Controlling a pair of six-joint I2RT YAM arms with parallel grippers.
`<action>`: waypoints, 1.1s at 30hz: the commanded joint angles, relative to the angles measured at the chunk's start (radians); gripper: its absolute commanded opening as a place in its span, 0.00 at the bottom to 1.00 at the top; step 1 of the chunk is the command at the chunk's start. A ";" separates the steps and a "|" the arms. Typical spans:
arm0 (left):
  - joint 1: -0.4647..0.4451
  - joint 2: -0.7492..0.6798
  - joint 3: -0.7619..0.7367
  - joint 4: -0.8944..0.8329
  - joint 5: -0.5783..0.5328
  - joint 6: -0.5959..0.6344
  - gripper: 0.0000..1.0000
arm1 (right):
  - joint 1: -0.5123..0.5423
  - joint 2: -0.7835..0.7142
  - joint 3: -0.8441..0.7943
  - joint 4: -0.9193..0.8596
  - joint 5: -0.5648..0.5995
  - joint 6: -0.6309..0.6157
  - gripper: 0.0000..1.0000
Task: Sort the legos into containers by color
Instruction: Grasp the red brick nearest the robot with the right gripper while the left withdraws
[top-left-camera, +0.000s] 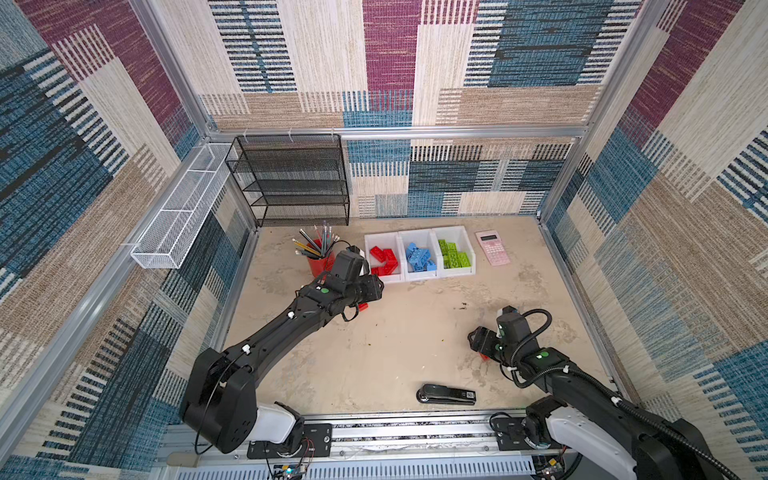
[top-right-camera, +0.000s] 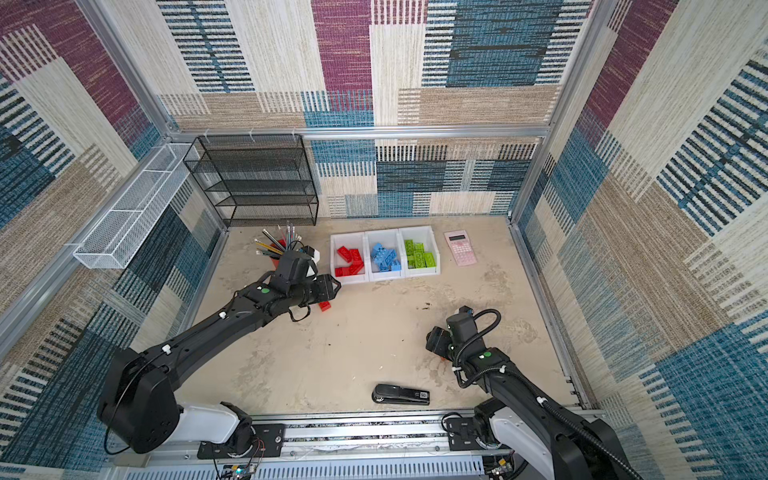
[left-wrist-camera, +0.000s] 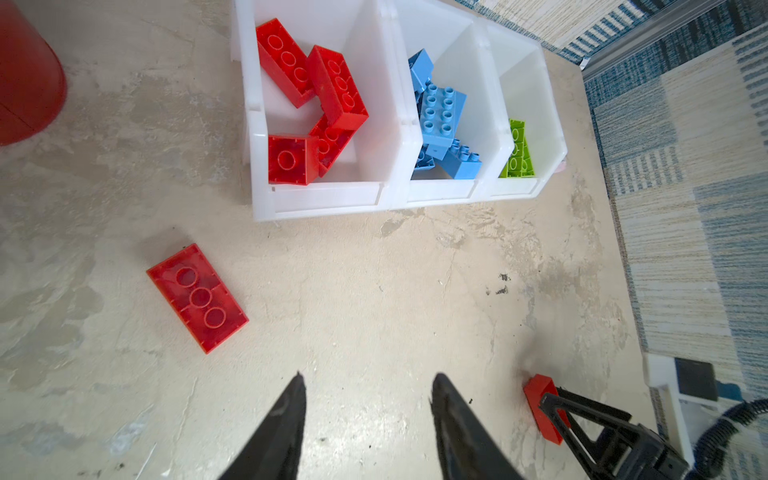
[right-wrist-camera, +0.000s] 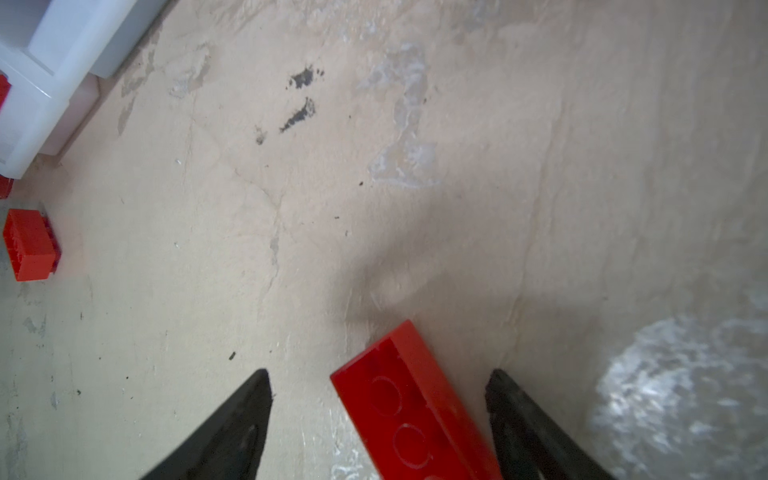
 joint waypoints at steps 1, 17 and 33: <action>-0.001 -0.047 -0.054 0.045 0.008 -0.030 0.51 | 0.000 0.005 -0.008 0.039 -0.034 0.000 0.82; -0.002 -0.087 -0.195 0.100 0.015 -0.032 0.50 | 0.026 0.081 -0.003 0.049 -0.073 -0.010 0.78; -0.002 -0.104 -0.248 0.131 0.060 -0.042 0.50 | 0.229 0.229 0.071 -0.056 0.163 0.084 0.70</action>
